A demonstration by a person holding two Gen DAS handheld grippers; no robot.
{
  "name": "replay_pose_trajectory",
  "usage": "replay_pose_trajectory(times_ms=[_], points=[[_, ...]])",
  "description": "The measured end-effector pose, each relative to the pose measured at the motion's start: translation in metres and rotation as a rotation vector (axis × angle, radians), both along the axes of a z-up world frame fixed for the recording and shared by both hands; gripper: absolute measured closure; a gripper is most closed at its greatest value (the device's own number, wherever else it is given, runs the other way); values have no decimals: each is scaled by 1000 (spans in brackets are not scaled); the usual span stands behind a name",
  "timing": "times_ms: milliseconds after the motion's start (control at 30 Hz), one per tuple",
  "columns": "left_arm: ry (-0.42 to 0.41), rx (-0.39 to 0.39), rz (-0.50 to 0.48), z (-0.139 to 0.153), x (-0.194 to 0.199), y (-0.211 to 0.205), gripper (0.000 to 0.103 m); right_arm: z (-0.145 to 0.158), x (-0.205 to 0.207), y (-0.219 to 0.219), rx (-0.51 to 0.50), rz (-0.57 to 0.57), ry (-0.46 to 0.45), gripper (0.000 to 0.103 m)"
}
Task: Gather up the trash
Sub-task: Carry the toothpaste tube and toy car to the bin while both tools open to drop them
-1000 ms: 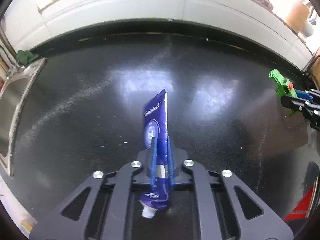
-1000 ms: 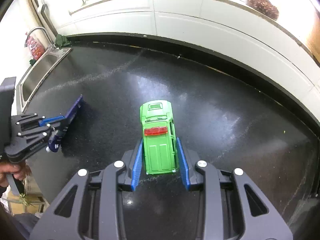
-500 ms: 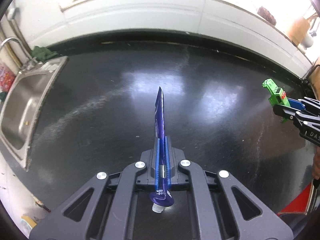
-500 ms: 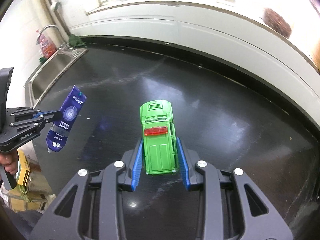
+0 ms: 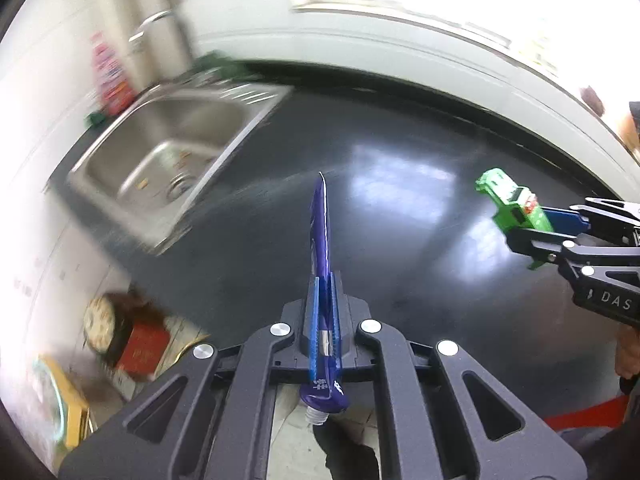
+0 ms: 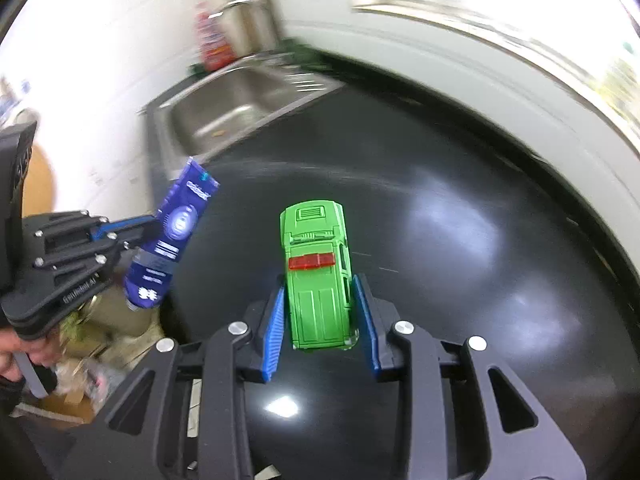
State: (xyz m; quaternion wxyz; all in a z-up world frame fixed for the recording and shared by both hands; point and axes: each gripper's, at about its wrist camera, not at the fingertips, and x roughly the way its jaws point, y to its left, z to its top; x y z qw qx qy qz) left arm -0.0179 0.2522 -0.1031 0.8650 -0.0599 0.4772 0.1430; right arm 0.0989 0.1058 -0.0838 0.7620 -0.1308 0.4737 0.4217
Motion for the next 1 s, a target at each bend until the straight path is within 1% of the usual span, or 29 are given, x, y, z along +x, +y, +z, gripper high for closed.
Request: replay_pose_trajectory(times_ms=[67, 233, 400, 500, 600, 733, 833, 1000], points=[[3, 7, 64, 1, -30, 22, 99, 1, -23, 38, 6, 76, 3, 70], [13, -1, 207, 1, -102, 72, 99, 3, -82, 114, 24, 239, 27, 70], [29, -14, 320, -6, -165, 104, 99, -2, -134, 167, 11, 361, 43, 70], [36, -35, 366, -15, -193, 119, 99, -10, -160, 190, -5, 411, 74, 70], [31, -65, 393, -25, -208, 127, 99, -22, -177, 212, -29, 441, 97, 70], [24, -115, 419, -44, -219, 139, 99, -40, -188, 237, -66, 437, 113, 70], [22, -142, 428, -58, -216, 149, 99, -53, -190, 251, -93, 422, 126, 70], [29, -172, 425, -78, -212, 160, 98, -67, -184, 261, -132, 410, 130, 70]])
